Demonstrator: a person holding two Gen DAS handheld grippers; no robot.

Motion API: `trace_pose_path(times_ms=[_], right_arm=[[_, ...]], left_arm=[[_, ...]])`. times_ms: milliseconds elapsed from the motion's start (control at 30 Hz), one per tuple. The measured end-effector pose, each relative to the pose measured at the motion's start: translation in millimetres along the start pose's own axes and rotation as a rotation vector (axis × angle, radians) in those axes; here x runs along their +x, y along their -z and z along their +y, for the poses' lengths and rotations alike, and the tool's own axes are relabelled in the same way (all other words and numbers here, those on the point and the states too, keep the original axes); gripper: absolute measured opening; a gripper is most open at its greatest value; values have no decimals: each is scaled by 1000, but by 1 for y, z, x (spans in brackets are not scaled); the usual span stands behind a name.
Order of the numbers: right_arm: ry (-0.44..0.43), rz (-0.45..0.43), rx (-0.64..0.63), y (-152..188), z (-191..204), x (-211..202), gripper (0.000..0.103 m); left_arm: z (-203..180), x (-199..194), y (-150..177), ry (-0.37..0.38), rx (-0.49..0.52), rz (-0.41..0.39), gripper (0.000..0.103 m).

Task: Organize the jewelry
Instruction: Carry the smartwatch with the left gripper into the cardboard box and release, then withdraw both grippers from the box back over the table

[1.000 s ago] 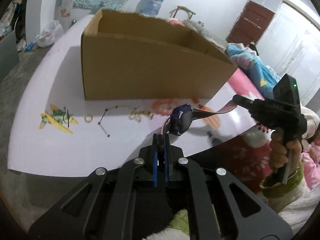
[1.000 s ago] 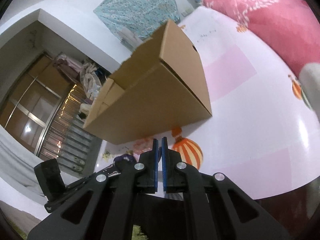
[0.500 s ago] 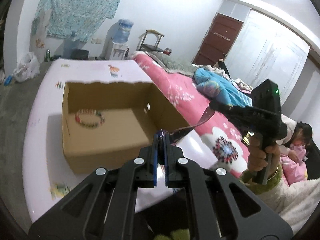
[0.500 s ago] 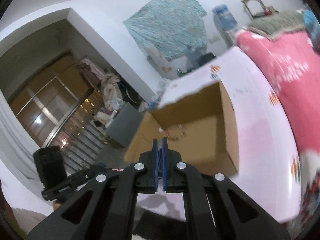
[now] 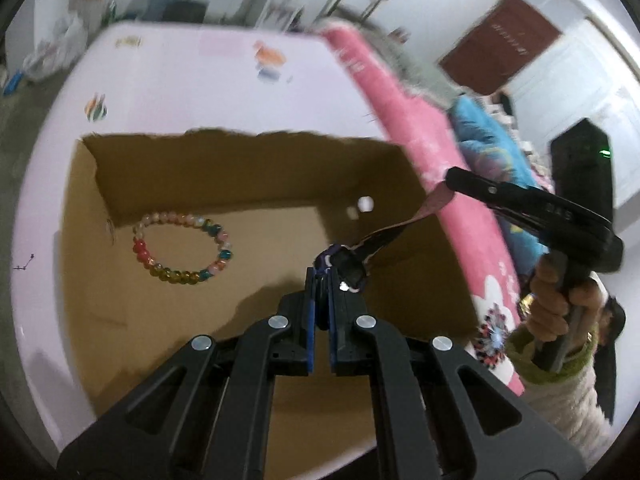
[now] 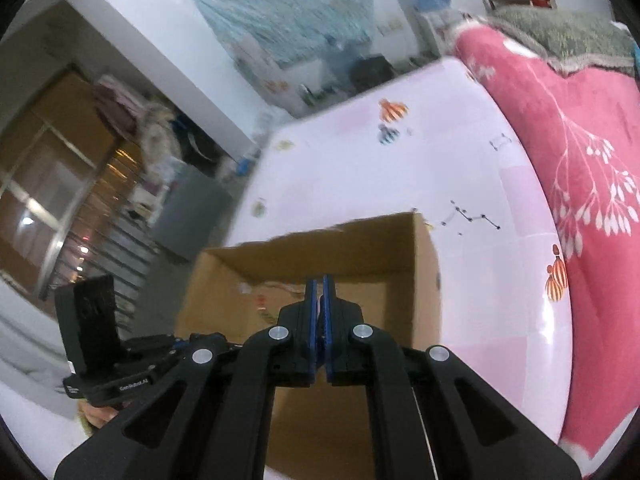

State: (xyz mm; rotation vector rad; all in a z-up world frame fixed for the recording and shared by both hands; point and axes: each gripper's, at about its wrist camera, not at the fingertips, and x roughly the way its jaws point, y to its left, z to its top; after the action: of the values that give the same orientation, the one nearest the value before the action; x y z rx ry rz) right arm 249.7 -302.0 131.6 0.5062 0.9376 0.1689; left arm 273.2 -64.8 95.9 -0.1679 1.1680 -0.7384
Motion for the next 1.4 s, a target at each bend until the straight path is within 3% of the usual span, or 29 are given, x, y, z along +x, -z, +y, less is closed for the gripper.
trace_pose_path(times_ms=[133,233,333,400,533,733,900,1067,1133,1233,1400], right_arm=[[66,46,-14,-16,-8,24,7],[89,27,-23,-25,-11,22,9],[78,-7,-10,-29,-18,13,17],[76,-39,1,-33,-23,3,26],[73,-94,15,-34,-30,-19,29],[95,-196,-27,-13,-28,-73,46],[101,-273,-59,30,-20,-126,69],[138,-305,-90,102,-10,-157,85],[198,-307,-108,138,-4,-154,89],[294,-294,-131,176,1,-140,95],[421,-198,-149,221,3,-87,96]], left_arm=[[11,32,-22,-78,-10,94,6],[19,42,-29,-128,-32,121,29],[25,42,-32,-113,-47,120,34],[27,37,-31,-122,-60,104,36],[26,23,-29,-132,-63,55,39],[14,-23,-25,-139,-41,-53,49],[-7,-89,12,-105,13,-176,61],[-32,-142,81,-85,107,-282,76],[-35,-154,115,-103,139,-329,80],[-25,-153,157,-158,122,-373,83],[12,-111,205,-309,20,-342,83]])
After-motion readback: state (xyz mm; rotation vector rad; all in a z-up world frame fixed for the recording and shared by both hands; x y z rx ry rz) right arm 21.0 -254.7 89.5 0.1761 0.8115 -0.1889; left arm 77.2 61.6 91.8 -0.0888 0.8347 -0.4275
